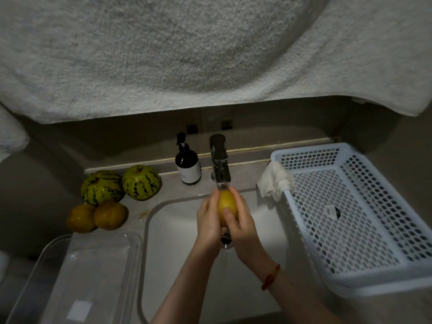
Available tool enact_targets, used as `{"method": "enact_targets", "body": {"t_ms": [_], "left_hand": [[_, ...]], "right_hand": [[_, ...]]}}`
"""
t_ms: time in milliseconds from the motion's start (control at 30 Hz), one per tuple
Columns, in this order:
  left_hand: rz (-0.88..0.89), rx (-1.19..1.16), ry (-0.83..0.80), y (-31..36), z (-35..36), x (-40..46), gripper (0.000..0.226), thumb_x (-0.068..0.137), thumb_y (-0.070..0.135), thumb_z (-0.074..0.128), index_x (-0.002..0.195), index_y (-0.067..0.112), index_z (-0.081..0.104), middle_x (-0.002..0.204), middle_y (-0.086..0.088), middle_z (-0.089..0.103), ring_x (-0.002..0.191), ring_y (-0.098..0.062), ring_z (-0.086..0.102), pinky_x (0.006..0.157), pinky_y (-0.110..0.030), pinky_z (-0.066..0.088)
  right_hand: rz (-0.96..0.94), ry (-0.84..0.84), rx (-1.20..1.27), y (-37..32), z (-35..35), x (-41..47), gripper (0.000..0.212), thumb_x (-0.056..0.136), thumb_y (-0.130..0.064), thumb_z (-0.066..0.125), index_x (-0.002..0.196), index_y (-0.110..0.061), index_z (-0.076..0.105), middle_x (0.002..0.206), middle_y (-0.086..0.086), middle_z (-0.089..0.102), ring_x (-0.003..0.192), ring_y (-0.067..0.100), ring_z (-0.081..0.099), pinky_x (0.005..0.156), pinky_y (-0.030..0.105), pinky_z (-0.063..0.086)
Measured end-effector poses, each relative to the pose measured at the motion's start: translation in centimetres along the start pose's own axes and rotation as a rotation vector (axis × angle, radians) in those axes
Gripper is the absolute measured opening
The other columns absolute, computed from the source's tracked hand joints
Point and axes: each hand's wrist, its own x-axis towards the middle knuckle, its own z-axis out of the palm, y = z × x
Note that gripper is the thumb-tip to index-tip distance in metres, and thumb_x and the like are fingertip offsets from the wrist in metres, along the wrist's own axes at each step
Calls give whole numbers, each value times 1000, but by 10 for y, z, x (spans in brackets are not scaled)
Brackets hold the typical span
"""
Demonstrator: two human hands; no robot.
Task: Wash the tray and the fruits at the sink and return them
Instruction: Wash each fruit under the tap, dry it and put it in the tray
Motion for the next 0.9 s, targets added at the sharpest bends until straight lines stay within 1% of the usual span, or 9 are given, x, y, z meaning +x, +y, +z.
{"method": "enact_targets", "body": {"t_ms": [133,267,367,433,500,633,767,833,900], "left_hand": [[329,270,-147,-9,-4,0,17,90,19,58,103,30,60,107,3,59,89,-5,61,65,-16,51],[492,475,-88,-19,-5,3,19,94,22,52,98,40,55,111,3,57,99,-12,57,71,-18,49],[287,277,-29,-15,1,2,17,99,29,44,98,27,61,105,-6,60,95,-23,58,57,-20,51],[107,111,22,-9,6,4,28,97,33,46,105,12,63,102,-13,63,96,-29,60,67,-31,55],[-88,-49,63,-1,4,7,35,93,36,53,105,5,63,100,-16,64,98,-30,61,89,-41,51],[-294,-158,23,5,-2,5,24,90,34,57,91,11,64,90,-10,64,89,-26,60,87,-35,48],[374,377,20,-13,-4,2,15,95,13,49,89,17,62,93,-4,64,92,-23,61,79,-33,50],[523,483,-23,-21,-6,0,19,92,8,53,85,23,61,90,0,63,89,-13,60,77,-24,50],[638,559,-19,-24,-10,1,27,88,4,58,79,29,61,87,4,62,85,-2,57,74,-11,46]], "right_hand": [[661,183,313,-17,-1,23,41,96,-45,41,117,-13,55,108,10,60,96,23,60,73,34,55],[809,-8,280,-26,-16,28,49,92,-57,41,116,-17,56,110,13,60,99,28,60,56,30,55],[491,101,67,-18,-11,16,30,97,-44,42,108,-21,58,98,4,61,91,20,62,55,19,52],[127,87,-118,-5,-4,3,23,98,-35,43,116,-25,51,111,-2,57,102,12,58,78,17,50],[-67,9,-228,2,3,-8,35,93,-30,42,128,-30,39,130,-12,42,116,2,44,98,14,37],[-256,-51,-412,11,1,-12,48,92,-29,35,139,-28,25,142,-14,30,131,2,28,110,14,20],[238,154,222,-6,7,-2,28,99,-30,39,125,-24,49,118,-7,55,110,11,54,85,16,48],[642,268,486,-12,4,10,23,97,-29,45,103,-13,59,94,7,61,88,24,60,63,28,52],[930,146,719,-20,-4,12,31,93,-36,47,105,-10,60,95,13,61,84,25,61,59,31,52]]}}
